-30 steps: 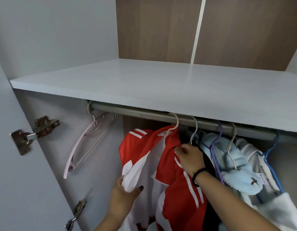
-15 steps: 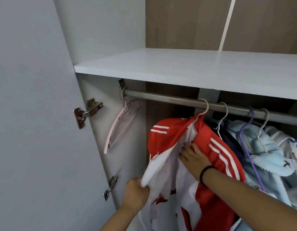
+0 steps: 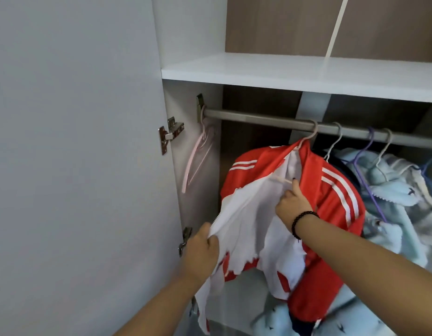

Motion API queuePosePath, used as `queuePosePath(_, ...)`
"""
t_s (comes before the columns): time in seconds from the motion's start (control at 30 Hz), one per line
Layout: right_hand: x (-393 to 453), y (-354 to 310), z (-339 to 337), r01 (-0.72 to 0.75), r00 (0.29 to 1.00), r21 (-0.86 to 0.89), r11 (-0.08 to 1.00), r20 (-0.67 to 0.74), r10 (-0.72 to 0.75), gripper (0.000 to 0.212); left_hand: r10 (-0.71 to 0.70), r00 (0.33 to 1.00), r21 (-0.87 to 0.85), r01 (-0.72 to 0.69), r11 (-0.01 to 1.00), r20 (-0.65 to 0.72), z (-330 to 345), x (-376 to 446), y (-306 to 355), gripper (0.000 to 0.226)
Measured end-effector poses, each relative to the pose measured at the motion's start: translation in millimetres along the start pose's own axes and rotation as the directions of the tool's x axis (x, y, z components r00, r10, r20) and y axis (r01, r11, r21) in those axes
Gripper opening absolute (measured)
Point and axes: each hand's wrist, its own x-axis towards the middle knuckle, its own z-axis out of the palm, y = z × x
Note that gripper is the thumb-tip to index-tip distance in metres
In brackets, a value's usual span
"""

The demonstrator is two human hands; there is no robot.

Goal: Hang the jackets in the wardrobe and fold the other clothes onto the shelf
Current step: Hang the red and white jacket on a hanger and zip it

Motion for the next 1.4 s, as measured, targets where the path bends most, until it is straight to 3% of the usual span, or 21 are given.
queuePosePath(0.17, -41, -16, -4, 0.081, 0.997, 0.291, 0.953, -0.013, -0.08, 0.026, -0.006, 0.998, -0.204, 0.018, 0.979, 0.062, -2, -18, -4, 0.012)
queuePosePath(0.23, -54, -19, -4, 0.108, 0.994, 0.333, 0.937, -0.058, -0.094, 0.03, -0.011, 0.997, -0.232, 0.029, 0.972, 0.078, -7, -24, -8, 0.019)
queuePosePath(0.37, -78, -25, -10, 0.143, 0.99, 0.305, 0.941, -0.055, -0.133, 0.022, -0.101, 0.975, 0.03, 0.097, 0.995, 0.199, -15, -36, -26, 0.009)
queuePosePath(0.47, -92, -34, -18, 0.177, 0.983, 0.352, 0.919, -0.106, -0.149, 0.015, -0.167, 0.949, 0.065, 0.155, 0.986, 0.268, -18, -46, -37, 0.012)
queuePosePath(0.6, -111, -52, -24, 0.265, 0.92, 0.442, 0.857, -0.381, -0.088, 0.017, -0.193, 0.965, 0.063, 0.185, 0.981, 0.175, -21, -57, -49, 0.015)
queuePosePath(0.77, -141, -64, -26, 0.185, 0.935, 0.691, 0.698, -0.342, 0.091, 0.024, -0.242, 0.97, -0.14, 0.242, 0.96, 0.016, -28, -73, -57, 0.012)
queuePosePath(0.87, -162, -58, -36, 0.213, 0.961, 0.822, 0.528, -0.274, 0.038, 0.03, -0.266, 0.964, -0.246, 0.262, 0.933, 0.015, -29, -84, -57, 0.014)
queuePosePath(0.9, -169, -58, -41, 0.196, 0.976, 0.823, 0.533, -0.216, -0.026, 0.032, -0.275, 0.961, -0.276, 0.272, 0.922, 0.031, -29, -87, -57, 0.016)
queuePosePath(0.97, -177, -63, -44, 0.192, 0.981, 0.731, 0.655, -0.163, -0.105, 0.027, -0.286, 0.954, -0.265, 0.298, 0.917, 0.086, -31, -95, -57, 0.02)
queuePosePath(1.07, -185, -68, -42, 0.247, 0.964, 0.602, 0.759, -0.229, -0.133, 0.021, -0.329, 0.918, -0.156, 0.366, 0.917, 0.222, -35, -112, -54, 0.032)
queuePosePath(1.2, -200, -79, -35, 0.339, 0.929, 0.554, 0.761, -0.326, -0.177, 0.023, -0.393, 0.802, -0.09, 0.479, 0.873, 0.449, -36, -141, -56, 0.039)
queuePosePath(1.3, -221, -94, -25, 0.362, 0.916, 0.576, 0.733, -0.365, -0.166, 0.022, -0.42, 0.818, -0.081, 0.486, 0.87, 0.394, -28, -169, -58, 0.027)
queuePosePath(1.4, -244, -95, -18, 0.359, 0.918, 0.597, 0.717, -0.363, -0.157, 0.032, -0.423, 0.884, -0.089, 0.447, 0.89, 0.199, -18, -194, -49, 0.013)
